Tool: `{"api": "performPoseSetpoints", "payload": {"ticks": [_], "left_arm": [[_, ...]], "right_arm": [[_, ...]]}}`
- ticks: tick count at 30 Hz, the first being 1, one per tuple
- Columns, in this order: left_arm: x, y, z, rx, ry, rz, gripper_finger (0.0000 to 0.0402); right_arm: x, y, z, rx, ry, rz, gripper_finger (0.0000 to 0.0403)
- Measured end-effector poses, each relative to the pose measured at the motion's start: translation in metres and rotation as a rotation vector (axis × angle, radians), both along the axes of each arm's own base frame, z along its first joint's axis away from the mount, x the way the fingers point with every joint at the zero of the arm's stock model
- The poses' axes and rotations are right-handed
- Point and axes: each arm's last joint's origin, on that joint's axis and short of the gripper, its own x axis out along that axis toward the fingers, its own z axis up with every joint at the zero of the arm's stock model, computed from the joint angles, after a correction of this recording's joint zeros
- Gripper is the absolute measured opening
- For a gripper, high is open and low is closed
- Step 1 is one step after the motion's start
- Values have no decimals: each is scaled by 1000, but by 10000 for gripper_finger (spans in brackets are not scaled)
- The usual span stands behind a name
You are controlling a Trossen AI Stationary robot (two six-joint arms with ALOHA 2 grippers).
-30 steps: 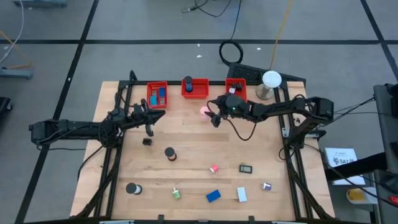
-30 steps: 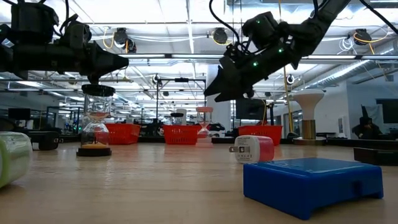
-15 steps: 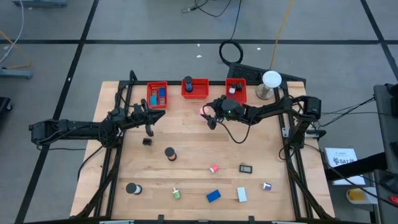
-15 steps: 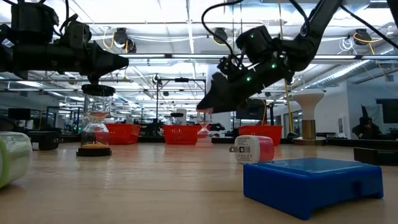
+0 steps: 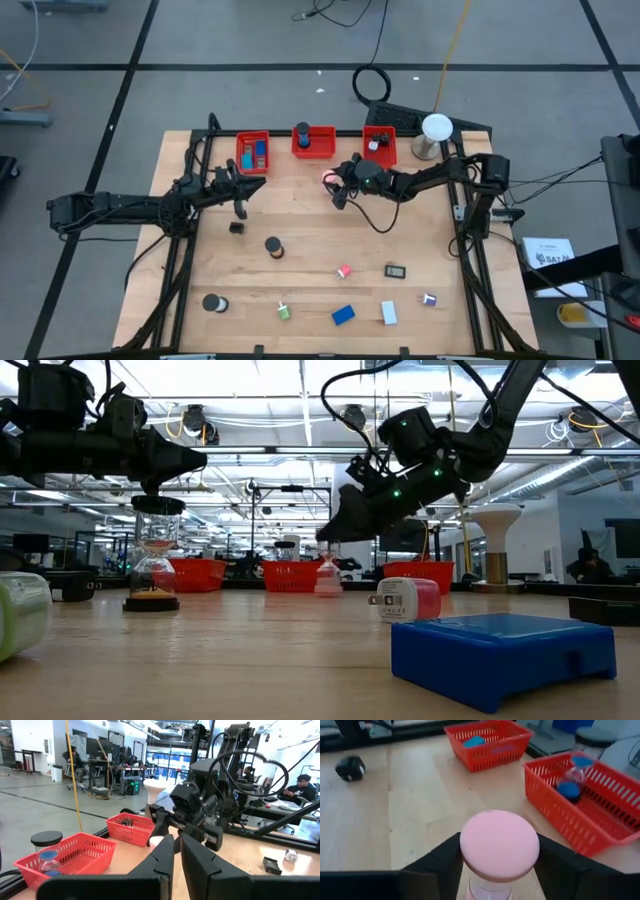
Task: Pick & Place Office items
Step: Put the pink hourglass into the middle orange basket
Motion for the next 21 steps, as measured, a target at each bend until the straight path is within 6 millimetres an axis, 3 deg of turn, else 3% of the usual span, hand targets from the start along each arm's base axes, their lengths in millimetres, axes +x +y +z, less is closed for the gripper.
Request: {"api": "performPoseSetpoints", "payload": {"ticks": [5, 9, 16, 18, 21], "left_arm": [[0, 0, 0, 0, 0, 0, 37], [0, 0, 0, 0, 0, 0, 37], [0, 0, 0, 0, -1, 0, 37], [0, 0, 0, 0, 1, -1, 37], [0, 0, 0, 0, 2, -1, 37]], "right_arm": [[0, 0, 13, -6, -34, 23, 191], [5, -10, 45, -47, -89, 7, 191], [26, -63, 100, -163, -82, -72, 191], [29, -81, 103, -163, -94, -70, 191], [30, -103, 91, -127, -79, -66, 191]]}}
